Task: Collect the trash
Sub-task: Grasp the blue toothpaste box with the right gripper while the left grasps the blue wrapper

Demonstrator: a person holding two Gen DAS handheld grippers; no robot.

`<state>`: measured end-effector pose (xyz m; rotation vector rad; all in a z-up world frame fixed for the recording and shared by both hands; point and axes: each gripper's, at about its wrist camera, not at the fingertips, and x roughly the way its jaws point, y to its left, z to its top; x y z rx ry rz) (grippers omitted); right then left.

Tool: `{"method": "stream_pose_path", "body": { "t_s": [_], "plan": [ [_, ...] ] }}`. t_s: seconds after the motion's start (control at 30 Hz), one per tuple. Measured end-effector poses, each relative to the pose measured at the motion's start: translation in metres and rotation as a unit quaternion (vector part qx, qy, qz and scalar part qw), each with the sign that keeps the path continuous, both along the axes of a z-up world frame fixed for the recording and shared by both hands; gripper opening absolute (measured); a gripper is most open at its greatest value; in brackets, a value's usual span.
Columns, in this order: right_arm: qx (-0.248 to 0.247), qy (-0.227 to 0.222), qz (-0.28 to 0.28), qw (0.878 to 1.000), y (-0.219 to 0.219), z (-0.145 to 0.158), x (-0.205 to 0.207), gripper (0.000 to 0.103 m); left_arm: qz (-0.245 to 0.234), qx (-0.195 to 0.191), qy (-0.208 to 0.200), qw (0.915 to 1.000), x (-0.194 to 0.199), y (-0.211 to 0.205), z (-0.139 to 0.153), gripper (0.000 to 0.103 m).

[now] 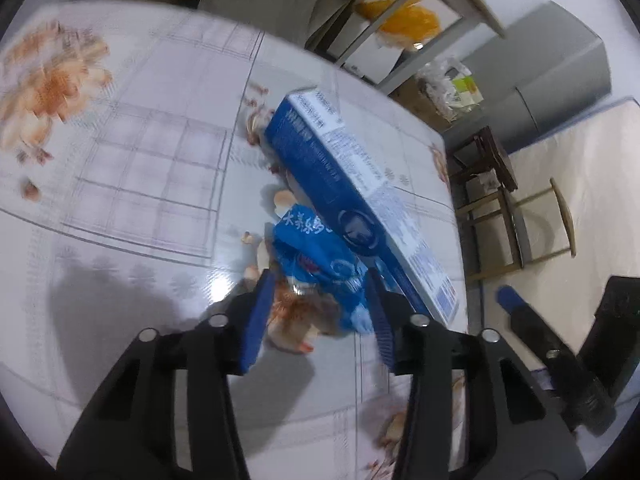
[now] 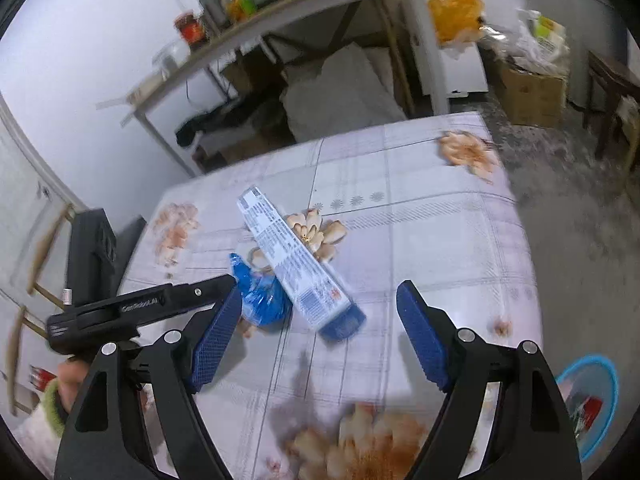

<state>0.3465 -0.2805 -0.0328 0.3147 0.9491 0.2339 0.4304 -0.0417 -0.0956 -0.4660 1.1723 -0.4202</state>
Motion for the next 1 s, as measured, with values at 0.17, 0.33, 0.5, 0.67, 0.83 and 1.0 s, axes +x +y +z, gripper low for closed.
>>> {"method": "stream_pose_path", "body": {
  "t_s": [0.17, 0.33, 0.5, 0.67, 0.83, 1.0],
  "plan": [
    [0.022, 0.055, 0.015, 0.998, 0.006, -0.029, 0.031, 0.062, -0.007, -0.019, 0.006, 0.9998, 0.008, -0.015, -0.015, 0.034],
    [0.054, 0.07, 0.025, 0.996, 0.007, -0.04, 0.027, 0.048, -0.008, -0.025, 0.005, 0.9997, 0.01, -0.026, -0.015, 0.022],
    [0.061, 0.077, 0.018, 0.995, 0.01, -0.039, 0.006, 0.042, -0.026, -0.015, 0.0, 0.9996, -0.006, -0.032, -0.009, 0.017],
    [0.074, 0.087, -0.005, 0.993, 0.011, -0.04, -0.045, 0.04, -0.055, -0.028, 0.022, 0.9979, -0.041, -0.035, -0.01, 0.015],
    [0.088, 0.099, -0.021, 0.991, 0.012, -0.039, -0.125, 0.04, -0.121, -0.028, 0.037, 0.9916, -0.109, -0.034, -0.011, 0.015],
    [0.123, 0.09, -0.059, 0.987, 0.009, -0.043, -0.205, 0.04, -0.161, -0.038, 0.035, 0.9857, -0.181, -0.02, -0.018, 0.015]
  ]
}}
